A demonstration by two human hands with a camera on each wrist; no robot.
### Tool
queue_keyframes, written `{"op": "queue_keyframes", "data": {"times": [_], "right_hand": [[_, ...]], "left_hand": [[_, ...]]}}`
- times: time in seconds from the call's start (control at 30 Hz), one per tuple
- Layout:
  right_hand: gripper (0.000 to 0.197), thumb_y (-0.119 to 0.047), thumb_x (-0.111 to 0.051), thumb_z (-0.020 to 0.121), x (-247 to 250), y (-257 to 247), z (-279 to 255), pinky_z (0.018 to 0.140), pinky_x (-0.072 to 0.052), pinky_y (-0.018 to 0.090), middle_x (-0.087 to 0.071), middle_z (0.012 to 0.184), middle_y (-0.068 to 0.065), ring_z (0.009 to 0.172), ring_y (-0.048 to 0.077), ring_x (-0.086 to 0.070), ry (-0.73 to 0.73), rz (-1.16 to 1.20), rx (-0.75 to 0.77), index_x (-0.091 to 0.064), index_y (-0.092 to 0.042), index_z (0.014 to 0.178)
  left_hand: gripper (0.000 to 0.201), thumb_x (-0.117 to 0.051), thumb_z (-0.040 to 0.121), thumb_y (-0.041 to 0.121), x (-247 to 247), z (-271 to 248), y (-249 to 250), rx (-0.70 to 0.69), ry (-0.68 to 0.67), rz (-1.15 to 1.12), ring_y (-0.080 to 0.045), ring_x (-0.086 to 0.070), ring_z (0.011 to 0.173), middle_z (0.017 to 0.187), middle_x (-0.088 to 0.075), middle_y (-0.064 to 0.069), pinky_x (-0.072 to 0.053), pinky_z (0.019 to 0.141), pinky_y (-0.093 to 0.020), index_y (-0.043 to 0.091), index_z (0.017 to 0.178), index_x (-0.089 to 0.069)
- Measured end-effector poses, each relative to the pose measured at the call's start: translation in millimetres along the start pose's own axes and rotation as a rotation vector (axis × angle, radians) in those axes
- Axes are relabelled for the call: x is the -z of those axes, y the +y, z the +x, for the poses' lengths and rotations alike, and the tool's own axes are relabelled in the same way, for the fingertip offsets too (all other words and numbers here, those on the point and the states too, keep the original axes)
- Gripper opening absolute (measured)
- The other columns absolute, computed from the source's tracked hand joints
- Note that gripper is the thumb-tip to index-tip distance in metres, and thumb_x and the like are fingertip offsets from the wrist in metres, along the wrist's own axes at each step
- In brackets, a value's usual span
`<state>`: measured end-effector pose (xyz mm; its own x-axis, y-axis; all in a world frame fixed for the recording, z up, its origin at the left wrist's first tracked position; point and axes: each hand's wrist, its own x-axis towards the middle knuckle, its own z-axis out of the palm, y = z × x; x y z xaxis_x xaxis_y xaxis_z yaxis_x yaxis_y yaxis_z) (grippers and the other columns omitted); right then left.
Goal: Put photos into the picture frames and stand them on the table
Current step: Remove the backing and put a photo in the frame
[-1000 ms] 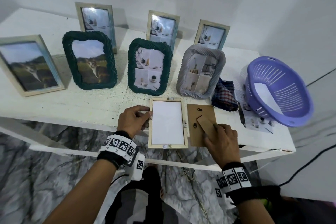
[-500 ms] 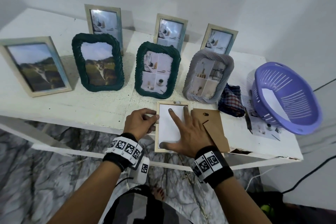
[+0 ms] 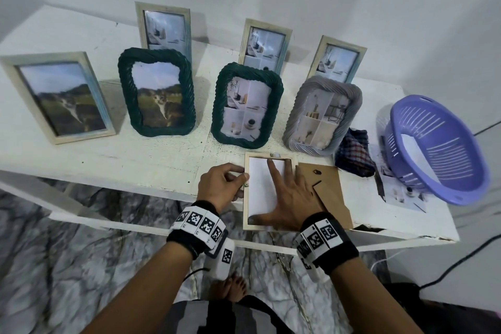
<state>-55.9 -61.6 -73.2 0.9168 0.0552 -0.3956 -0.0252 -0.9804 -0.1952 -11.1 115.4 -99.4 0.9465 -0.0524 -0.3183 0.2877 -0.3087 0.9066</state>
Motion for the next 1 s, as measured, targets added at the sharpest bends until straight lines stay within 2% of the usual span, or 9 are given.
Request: {"op": "queue_keyframes", "data": {"times": [0.17,0.3,0.43,0.53,0.67,0.73,0.8,0.93,1.0], "right_hand": [[0.139,-0.084,-0.065,0.053,3,-1,-1,0.119,-0.01,0.051,0.006,0.161,0.014,0.147,0.039,0.003,0.042,0.03,-0.008,0.018,-0.03,0.15],[0.124,-0.084,-0.06,0.06,3,3,-5,0.119,-0.016,0.049,-0.012,0.16,0.01,0.147,0.034,-0.009,0.098,0.012,0.011,0.004,-0.032,0.152],[0.111,-0.08,-0.062,0.064,5,4,-10,0.111,-0.032,0.046,-0.028,0.155,0.008,0.139,0.03,-0.028,0.251,0.098,0.008,-0.014,-0.03,0.151],[0.112,-0.073,-0.068,0.065,13,6,-20,0.11,-0.035,0.047,-0.024,0.157,0.01,0.14,0.029,-0.026,0.331,0.172,-0.003,-0.015,-0.029,0.152],[0.115,-0.075,-0.066,0.065,23,10,-39,0.113,-0.027,0.042,-0.014,0.16,0.007,0.144,0.025,-0.019,0.341,0.209,-0.028,-0.007,-0.031,0.153],[0.117,-0.075,-0.068,0.063,26,9,-46,0.113,-0.027,0.041,-0.01,0.161,0.005,0.145,0.024,-0.017,0.346,0.22,-0.038,-0.006,-0.033,0.153],[0.119,-0.071,-0.072,0.061,25,9,-53,0.113,-0.028,0.04,-0.004,0.162,0.005,0.147,0.023,-0.013,0.342,0.28,-0.024,-0.007,-0.033,0.153],[0.101,-0.059,-0.074,0.07,21,28,-64,0.115,-0.022,0.03,-0.007,0.162,0.003,0.148,0.013,-0.008,0.558,0.563,0.033,-0.016,-0.039,0.15],[0.087,-0.029,-0.075,0.082,21,46,-71,0.111,-0.036,0.037,-0.03,0.156,0.002,0.141,0.014,-0.034,0.673,0.898,0.017,-0.019,-0.041,0.147]], "left_hand": [[0.007,-0.075,0.085,0.027,-2,0,-3,-0.026,0.017,0.02,-0.012,-0.071,0.057,0.068,-0.072,0.002,-0.061,0.071,-0.038,0.025,0.091,-0.072],[0.007,-0.075,0.085,0.029,-1,2,-4,-0.016,0.006,0.008,-0.015,-0.071,0.057,0.067,-0.072,0.001,-0.061,0.071,-0.042,0.026,0.09,-0.072],[0.011,-0.074,0.086,0.029,1,1,0,-0.018,-0.007,0.033,-0.014,-0.071,0.056,0.07,-0.072,0.0,-0.061,0.068,-0.042,0.024,0.095,-0.069],[0.01,-0.072,0.085,0.032,1,1,-1,-0.03,-0.039,0.033,-0.02,-0.071,0.059,0.073,-0.072,0.001,-0.059,0.071,-0.048,0.03,0.093,-0.066],[0.027,-0.058,0.092,0.049,4,-15,15,-0.291,0.128,0.309,-0.009,-0.063,0.077,0.089,-0.067,0.009,-0.053,0.071,-0.03,0.027,0.104,-0.067],[0.034,-0.058,0.09,0.052,0,-29,35,-0.343,-0.02,0.143,-0.004,-0.065,0.082,0.093,-0.069,0.01,-0.054,0.072,-0.027,0.027,0.113,-0.066],[0.035,-0.066,0.088,0.044,-15,-37,47,-0.276,-0.235,-0.024,-0.007,-0.068,0.084,0.092,-0.072,0.007,-0.056,0.075,-0.03,0.027,0.119,-0.064],[0.033,-0.068,0.088,0.022,-47,-39,56,-0.276,-0.258,-0.111,-0.017,-0.071,0.088,0.095,-0.075,0.001,-0.056,0.082,-0.035,0.019,0.12,-0.061],[0.032,-0.066,0.091,0.012,-61,-42,64,-0.263,-0.246,-0.16,-0.013,-0.071,0.088,0.098,-0.075,-0.001,-0.054,0.077,-0.027,0.016,0.122,-0.058]]}}
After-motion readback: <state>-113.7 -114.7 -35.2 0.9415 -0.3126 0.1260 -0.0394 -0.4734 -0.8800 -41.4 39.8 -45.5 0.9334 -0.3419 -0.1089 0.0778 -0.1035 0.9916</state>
